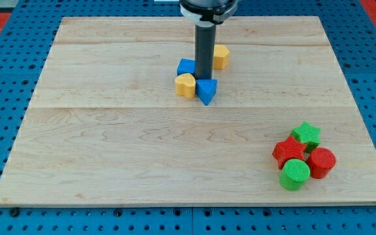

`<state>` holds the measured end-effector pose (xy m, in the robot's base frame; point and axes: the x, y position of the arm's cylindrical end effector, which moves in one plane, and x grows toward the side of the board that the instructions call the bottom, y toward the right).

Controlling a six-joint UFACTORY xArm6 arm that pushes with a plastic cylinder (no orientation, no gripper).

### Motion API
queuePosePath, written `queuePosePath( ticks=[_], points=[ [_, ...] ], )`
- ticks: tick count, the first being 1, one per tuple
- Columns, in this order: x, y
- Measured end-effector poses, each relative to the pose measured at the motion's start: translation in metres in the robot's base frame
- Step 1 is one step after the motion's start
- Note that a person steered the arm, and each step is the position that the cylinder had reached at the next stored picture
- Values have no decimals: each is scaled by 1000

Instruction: Separate the yellow blocks and blue blocks

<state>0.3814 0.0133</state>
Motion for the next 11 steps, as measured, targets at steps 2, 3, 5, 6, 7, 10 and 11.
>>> queuePosePath(
  ticks=[2, 3, 5, 6, 7, 10, 11],
  points=[
    [-35, -115],
    [-33, -75],
    [0, -12],
    [10, -4],
    [11, 22],
    [47, 91],
    [38, 71]
  ],
)
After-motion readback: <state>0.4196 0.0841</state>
